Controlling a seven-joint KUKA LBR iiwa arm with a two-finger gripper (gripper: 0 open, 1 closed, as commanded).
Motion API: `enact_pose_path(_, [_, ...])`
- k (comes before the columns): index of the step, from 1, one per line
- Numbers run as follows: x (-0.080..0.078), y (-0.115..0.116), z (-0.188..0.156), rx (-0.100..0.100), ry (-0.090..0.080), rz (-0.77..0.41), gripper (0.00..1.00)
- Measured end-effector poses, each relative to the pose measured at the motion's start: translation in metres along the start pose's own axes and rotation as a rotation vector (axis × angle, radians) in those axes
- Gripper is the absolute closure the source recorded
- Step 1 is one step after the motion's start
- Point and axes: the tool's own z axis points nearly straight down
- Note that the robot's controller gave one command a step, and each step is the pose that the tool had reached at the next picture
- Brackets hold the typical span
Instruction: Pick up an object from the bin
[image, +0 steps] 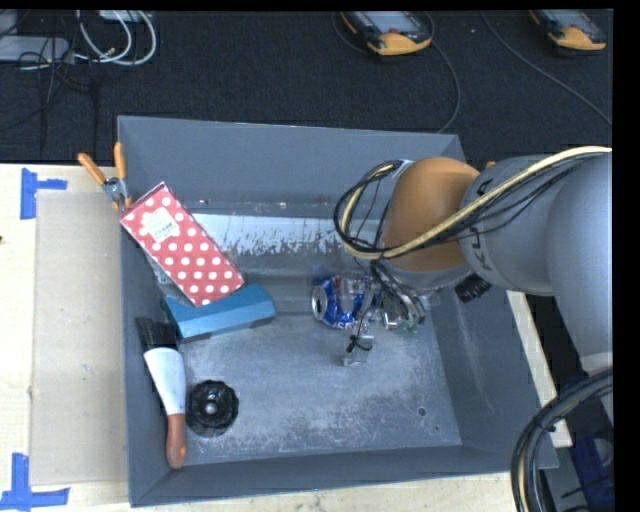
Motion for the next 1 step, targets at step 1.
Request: enact_pose_path(1, [-0.0008,-0.0205,0.0039,-0.003,-0.007,-0.045,0.00])
